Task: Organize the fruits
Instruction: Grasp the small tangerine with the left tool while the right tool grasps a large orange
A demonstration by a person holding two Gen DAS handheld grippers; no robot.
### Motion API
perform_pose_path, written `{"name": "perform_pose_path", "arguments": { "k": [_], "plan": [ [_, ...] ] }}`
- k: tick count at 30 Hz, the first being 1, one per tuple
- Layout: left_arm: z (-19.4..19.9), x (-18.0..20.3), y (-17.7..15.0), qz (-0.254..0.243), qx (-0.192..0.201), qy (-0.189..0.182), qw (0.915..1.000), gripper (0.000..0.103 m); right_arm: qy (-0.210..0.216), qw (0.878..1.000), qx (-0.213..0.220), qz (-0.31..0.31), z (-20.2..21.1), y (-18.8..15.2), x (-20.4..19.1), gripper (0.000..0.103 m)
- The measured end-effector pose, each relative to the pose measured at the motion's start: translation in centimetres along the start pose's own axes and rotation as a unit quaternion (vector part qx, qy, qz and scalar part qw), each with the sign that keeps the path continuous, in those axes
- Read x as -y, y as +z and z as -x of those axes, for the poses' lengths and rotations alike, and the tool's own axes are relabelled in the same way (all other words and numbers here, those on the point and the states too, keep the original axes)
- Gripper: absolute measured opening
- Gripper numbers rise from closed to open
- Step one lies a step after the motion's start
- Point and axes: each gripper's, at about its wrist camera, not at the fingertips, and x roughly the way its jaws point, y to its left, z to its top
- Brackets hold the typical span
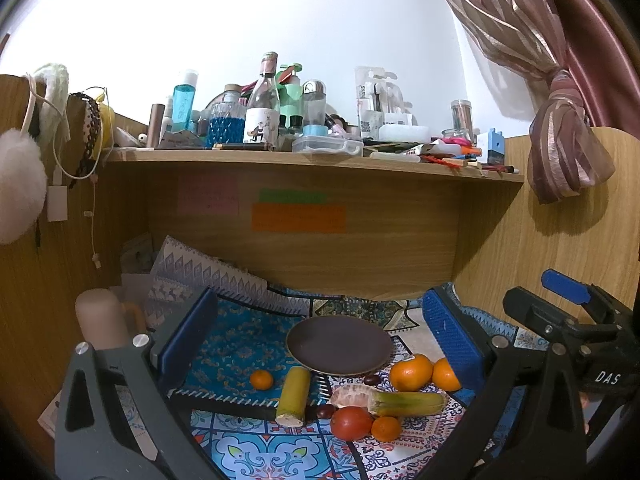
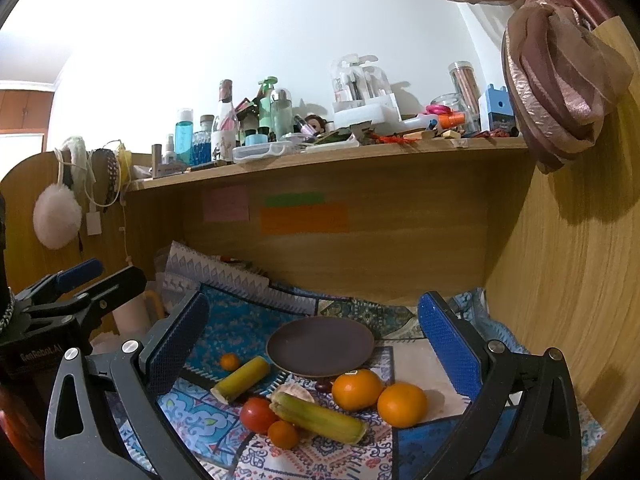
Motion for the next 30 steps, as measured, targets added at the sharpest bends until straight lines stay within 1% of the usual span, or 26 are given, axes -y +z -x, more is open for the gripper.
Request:
{"name": "perform_pose_path", "arguments": {
  "k": [5,8,11,14,21,22,23,24,25,27,30],
  "plan": [
    [-1.1,-0.7,-0.7,0.002,-0.014,-0.001,0.9999,0.103,-0.005,1.000,-0.011,0.004,-0.9,-0.5,0.3,0.103],
    [-2.6,-1.5,-1.6,0.008,-0.039,-0.008,0.9992,0.103,-0.015,0.999,-0.027,0.006,-1.9,-1.2,0.8,0.103],
    [-4.1,-2.4,-2.5,0.018,-0.065,-0.012,0.9976,0.103,-0.024,0.998,-0.059,0.004,-3.3,-2.5,1.8,0.103],
    [-6.3,-3.6,-3.9,0.025,-0.100,-0.008,0.9946,0.103,-0.036,0.995,-0.092,0.000,-4.8,-3.8,3.0,0.103],
    [-9.9,-5.7,-6.7,0.019,-0.165,0.009,0.9861,0.103,-0.055,0.986,-0.155,-0.017,-7.6,-6.1,5.8,0.103],
    [-10.3,-5.9,-7.0,0.018,-0.172,0.010,0.9849,0.100,-0.056,0.984,-0.166,-0.018,-8.0,-6.4,6.3,0.103],
    [-11.0,-6.2,-7.5,0.016,-0.184,0.012,0.9827,0.097,-0.059,0.983,-0.175,-0.017,-8.3,-6.6,6.6,0.101],
    [-11.5,-6.4,-7.8,0.014,-0.194,0.013,0.9809,0.092,-0.062,0.981,-0.182,-0.016,-8.5,-6.8,6.8,0.099],
    [-12.0,-6.7,-8.1,0.012,-0.202,0.015,0.9791,0.090,-0.066,0.979,-0.192,-0.015,-9.0,-7.1,7.1,0.097],
    [-13.0,-7.3,-8.6,0.013,-0.217,0.016,0.9759,0.089,-0.069,0.976,-0.206,-0.015,-9.5,-7.5,7.7,0.094],
    [-14.5,-7.9,-9.0,0.014,-0.237,0.016,0.9713,0.082,-0.070,0.971,-0.228,-0.022,-10.2,-8.1,8.5,0.089]
  ]
}}
